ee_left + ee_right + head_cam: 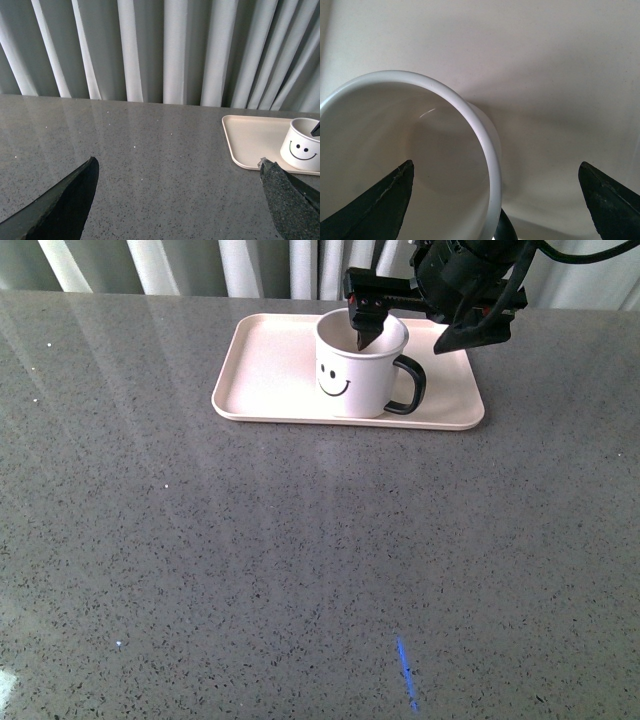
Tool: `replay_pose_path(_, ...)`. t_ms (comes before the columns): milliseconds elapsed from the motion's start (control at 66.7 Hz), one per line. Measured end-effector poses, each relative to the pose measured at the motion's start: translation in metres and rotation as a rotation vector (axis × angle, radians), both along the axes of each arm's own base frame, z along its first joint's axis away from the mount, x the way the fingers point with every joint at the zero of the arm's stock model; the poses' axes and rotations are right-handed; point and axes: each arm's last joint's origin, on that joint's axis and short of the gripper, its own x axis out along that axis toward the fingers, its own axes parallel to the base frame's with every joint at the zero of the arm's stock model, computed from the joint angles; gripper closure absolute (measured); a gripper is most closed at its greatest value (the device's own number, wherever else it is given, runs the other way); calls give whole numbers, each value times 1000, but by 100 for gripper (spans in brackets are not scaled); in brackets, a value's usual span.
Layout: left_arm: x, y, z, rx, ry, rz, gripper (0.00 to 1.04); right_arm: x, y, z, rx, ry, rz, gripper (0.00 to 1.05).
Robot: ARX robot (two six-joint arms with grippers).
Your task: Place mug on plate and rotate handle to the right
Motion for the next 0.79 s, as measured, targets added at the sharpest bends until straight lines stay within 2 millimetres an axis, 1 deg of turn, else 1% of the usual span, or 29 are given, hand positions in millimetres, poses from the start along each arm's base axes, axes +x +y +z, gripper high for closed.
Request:
replay_pose_path(120,0,0,0,0,0,0,9,0,0,-3,2,7,-5,9)
replay_pose_path(285,0,0,0,0,0,0,9,0,0,-4,7,10,-17,13)
replay_pose_path(345,0,0,0,0,0,0,9,0,1,-4,7,10,-18,19)
replay_pose_path(405,0,0,0,0,0,0,9,1,1,-4,5,11,-19,29)
replay_pose_path(450,0,0,0,0,0,0,9,1,2,-3,4,11,-19,34)
replay_pose_path(465,0,0,0,0,0,0,9,1,2,-3,2,10,-19,38)
replay_pose_path(540,0,0,0,0,0,0,9,2,4,-2,0,9,-20,48)
replay_pose_path(585,0,0,0,0,0,0,9,4,4,0,-3,6,-21,59)
replay_pose_path(630,0,0,0,0,0,0,9,4,5,0,-4,6,-21,64)
replay_pose_path(675,0,0,0,0,0,0,9,5,5,1,-5,6,-23,73)
replay_pose_path(795,0,0,0,0,0,0,9,6,7,3,-2,7,-26,90)
